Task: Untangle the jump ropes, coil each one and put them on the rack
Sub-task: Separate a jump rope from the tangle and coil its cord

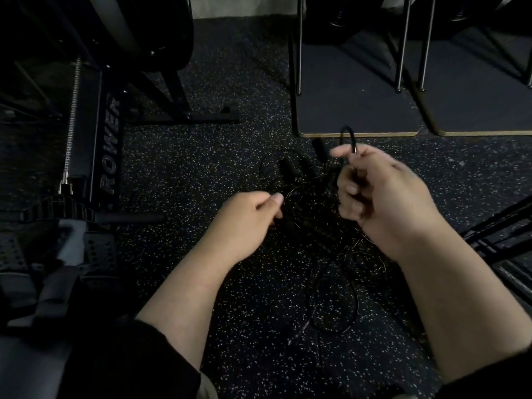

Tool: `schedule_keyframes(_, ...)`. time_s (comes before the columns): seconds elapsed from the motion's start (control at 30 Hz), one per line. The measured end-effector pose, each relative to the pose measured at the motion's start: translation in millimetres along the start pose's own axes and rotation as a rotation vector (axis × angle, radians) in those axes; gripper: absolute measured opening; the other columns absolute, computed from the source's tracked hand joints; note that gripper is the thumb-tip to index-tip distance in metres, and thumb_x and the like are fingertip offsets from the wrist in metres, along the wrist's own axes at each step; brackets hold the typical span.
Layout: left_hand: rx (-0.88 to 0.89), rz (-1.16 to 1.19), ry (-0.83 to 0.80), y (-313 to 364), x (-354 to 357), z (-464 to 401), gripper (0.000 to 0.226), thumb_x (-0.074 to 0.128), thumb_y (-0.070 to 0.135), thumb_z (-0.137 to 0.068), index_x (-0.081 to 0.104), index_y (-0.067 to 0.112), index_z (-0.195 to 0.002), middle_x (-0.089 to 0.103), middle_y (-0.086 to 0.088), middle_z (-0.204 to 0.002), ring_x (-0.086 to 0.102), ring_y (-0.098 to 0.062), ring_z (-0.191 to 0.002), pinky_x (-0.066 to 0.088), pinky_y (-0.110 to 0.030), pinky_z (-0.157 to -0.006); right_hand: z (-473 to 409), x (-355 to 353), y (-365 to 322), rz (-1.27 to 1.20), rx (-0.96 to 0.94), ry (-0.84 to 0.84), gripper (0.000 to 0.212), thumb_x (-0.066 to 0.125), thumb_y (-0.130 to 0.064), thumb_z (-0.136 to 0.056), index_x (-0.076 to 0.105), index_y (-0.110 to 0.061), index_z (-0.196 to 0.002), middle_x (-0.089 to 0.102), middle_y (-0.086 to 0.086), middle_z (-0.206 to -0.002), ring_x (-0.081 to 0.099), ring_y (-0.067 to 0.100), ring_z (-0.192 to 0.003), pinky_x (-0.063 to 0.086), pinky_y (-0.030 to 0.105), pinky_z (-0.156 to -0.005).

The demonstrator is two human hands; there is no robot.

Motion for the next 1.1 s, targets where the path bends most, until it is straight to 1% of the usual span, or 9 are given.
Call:
schedule_keyframes(0.1,-0.123,0.316,0.105,-7,-11,0,0.053,0.043,0.057,-0.104,0.077,0.021,-0.085,0.076,-0.003,-0.088,0.056,-0.013,-0.053,0.044,-0.030,-0.049,11,19,-21,0.218,-0.104,-0.153,0.037,0.042,-0.012,-0.100,0.076,-0.018,-0.085,0.038,-0.004,-0.057,0.025,0.015,-0.052,0.018,0.029,-0.049)
schedule_keyframes(0.23,-0.214,0.686,-0.097,5,8,3,0.068,0.038,0.072,-0.097,0.080,0.020,-0.082,0.066,-0.002,-0.068,0.051,-0.016,-0.050,0.042,-0.030,-0.053,25,43,-13,0.480,-0.058,-0.399,0.039,0.045,-0.004,-0.100,0.079,-0.015,-0.084,0.043,-0.006,-0.055,0.031,0.012,-0.052,0.027,0.024,-0.047)
schedule_keyframes(0.33,-0.194,0.805,-0.167,15,18,2,0.054,0.048,0.060,-0.100,0.077,0.015,-0.103,0.060,-0.003,-0.064,0.050,-0.017,-0.050,0.041,-0.028,-0.053,29,50,5,0.559,0.039,-0.504,0.035,0.048,-0.007,-0.100,0.079,-0.013,-0.084,0.046,-0.005,-0.056,0.034,0.010,-0.052,0.031,0.024,-0.049)
schedule_keyframes(0.43,-0.176,0.867,-0.104,13,14,0,0.025,0.053,0.022,-0.104,0.075,0.014,-0.112,0.061,-0.005,-0.075,0.051,-0.020,-0.056,0.042,-0.027,-0.052,19,39,13,0.623,0.035,-0.389,0.036,0.047,-0.010,-0.101,0.078,-0.012,-0.081,0.044,-0.005,-0.054,0.034,0.011,-0.051,0.027,0.028,-0.050)
schedule_keyframes(0.5,-0.201,0.967,-0.096,7,13,-1,0.032,0.049,0.006,-0.099,0.073,0.015,-0.117,0.061,-0.005,-0.076,0.048,-0.017,-0.054,0.041,-0.027,-0.050,11,21,7,0.535,0.008,-0.225,0.039,0.044,-0.012,-0.103,0.075,-0.012,-0.079,0.038,-0.004,-0.052,0.028,0.013,-0.048,0.022,0.028,-0.049)
schedule_keyframes(0.77,-0.142,1.482,-0.247,20,9,-2,0.027,0.051,0.037,-0.104,0.060,0.016,-0.117,0.048,0.005,-0.071,0.037,-0.008,-0.052,0.036,-0.021,-0.046,10,16,17,0.676,0.090,-0.284,0.037,0.047,-0.016,-0.102,0.079,-0.016,-0.086,0.036,0.003,-0.057,0.025,0.029,-0.060,0.024,0.042,-0.056)
schedule_keyframes(0.93,-0.169,1.224,-0.165,11,9,-4,0.021,0.053,0.034,-0.105,0.056,0.021,-0.089,0.044,0.003,-0.063,0.040,-0.012,-0.050,0.039,-0.024,-0.045,9,4,28,0.816,0.152,-0.255,0.031,0.050,-0.025,-0.096,0.078,-0.012,-0.103,0.064,0.007,-0.068,0.046,0.031,-0.064,0.041,0.043,-0.063)
schedule_keyframes(1.0,-0.071,0.911,-0.173,17,8,-1,0.022,0.050,0.032,-0.107,0.056,0.019,-0.090,0.046,0.002,-0.064,0.042,-0.015,-0.050,0.040,-0.025,-0.047,5,2,26,0.603,0.133,-0.146,0.032,0.050,-0.027,-0.095,0.079,-0.022,-0.106,0.078,0.012,-0.098,0.070,0.037,-0.090,0.057,0.051,-0.085)
schedule_keyframes(1.1,0.108,0.445,-0.240,32,18,8,0.025,0.046,0.032,-0.109,0.058,0.019,-0.092,0.050,0.003,-0.065,0.047,-0.016,-0.053,0.042,-0.030,-0.051,-1,2,34,0.124,0.219,-0.044,0.042,0.047,-0.035,-0.107,0.079,-0.007,-0.104,0.074,0.023,-0.111,0.070,0.038,-0.107,0.053,0.053,-0.101)
Point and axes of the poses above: each hand's wrist, its own z-axis away from the middle knuckle, its own x-axis out of the palm, y = z × x, the point moved 8 cm from there along -z, towards the middle knuckle
